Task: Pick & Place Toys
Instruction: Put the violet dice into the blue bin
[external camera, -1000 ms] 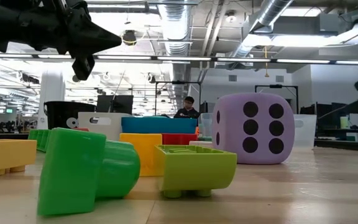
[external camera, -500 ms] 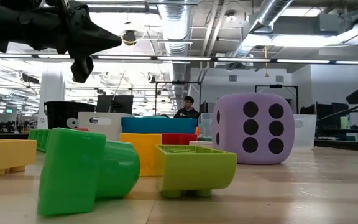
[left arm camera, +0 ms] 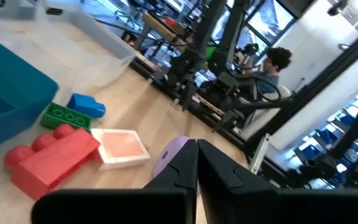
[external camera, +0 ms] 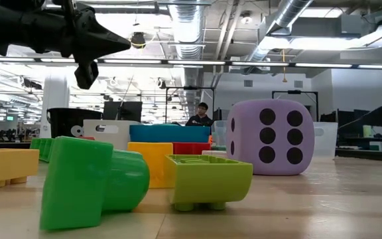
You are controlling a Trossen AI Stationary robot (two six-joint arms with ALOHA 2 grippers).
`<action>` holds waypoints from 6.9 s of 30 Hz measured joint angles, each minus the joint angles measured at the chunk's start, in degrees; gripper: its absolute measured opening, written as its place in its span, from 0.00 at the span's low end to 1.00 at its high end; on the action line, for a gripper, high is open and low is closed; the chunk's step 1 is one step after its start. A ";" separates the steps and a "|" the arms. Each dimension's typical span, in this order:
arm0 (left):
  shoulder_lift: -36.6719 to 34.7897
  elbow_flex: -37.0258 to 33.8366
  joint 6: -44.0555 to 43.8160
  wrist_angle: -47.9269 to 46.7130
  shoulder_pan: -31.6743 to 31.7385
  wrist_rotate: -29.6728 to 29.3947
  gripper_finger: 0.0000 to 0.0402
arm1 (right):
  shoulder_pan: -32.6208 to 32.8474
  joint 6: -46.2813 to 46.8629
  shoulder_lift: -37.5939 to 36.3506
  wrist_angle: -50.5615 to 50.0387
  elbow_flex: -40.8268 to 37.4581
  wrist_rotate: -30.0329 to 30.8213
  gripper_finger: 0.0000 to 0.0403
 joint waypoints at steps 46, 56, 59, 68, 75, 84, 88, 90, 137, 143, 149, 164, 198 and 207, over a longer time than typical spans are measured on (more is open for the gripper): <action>0.11 0.02 0.04 -0.03 -0.02 -9.40 0.00 | -16.23 -22.41 31.08 51.88 -1.49 -16.04 0.99; 0.11 0.02 -0.03 -0.03 -0.02 -9.40 0.00 | -24.51 -29.76 36.94 62.99 -0.14 -28.97 0.99; 0.11 0.02 -0.05 -0.03 -0.02 -9.40 0.00 | -26.83 -31.21 37.72 63.61 1.29 -32.33 0.99; 0.11 0.02 -0.05 -0.03 -0.02 -9.40 0.00 | -30.63 -35.36 37.88 63.76 4.74 -34.82 0.99; 0.11 0.02 -0.05 -0.03 -0.02 -9.40 0.00 | -33.09 -35.53 37.88 62.38 6.05 -36.37 0.99; 0.11 0.02 -0.05 -0.05 -0.02 -9.40 0.00 | -35.88 -35.49 37.88 57.20 7.32 -36.48 0.99; 0.11 0.02 -0.05 -0.20 -0.02 -9.40 0.00 | -36.80 -35.37 37.88 57.32 7.34 -36.50 0.99; 0.11 0.02 -0.05 -0.21 -0.02 -9.40 0.00 | -37.20 -34.73 37.88 57.61 7.34 -36.45 0.99; 0.13 0.02 -0.05 -0.23 -2.69 -9.40 0.00 | -43.76 -27.40 37.83 44.11 14.21 -46.43 0.99; 0.13 0.02 -0.05 -0.22 -2.67 -9.40 0.00 | -43.02 -27.68 37.83 42.51 16.51 -46.37 0.99; 0.13 0.02 -0.05 -0.23 -2.67 -9.40 0.00 | -40.60 -29.26 37.83 42.53 19.86 -46.45 0.99; 0.13 0.02 -0.05 -0.23 -2.67 -9.40 0.00 | -36.86 -34.04 37.83 37.10 25.44 -46.45 0.99; 0.13 0.02 0.04 -0.23 -2.67 -9.41 0.00 | -39.97 -41.54 37.83 33.16 25.52 -46.51 0.99; 0.13 0.02 0.12 -0.39 -2.67 -9.40 0.00 | -35.95 -39.66 37.83 26.68 25.52 -43.35 0.99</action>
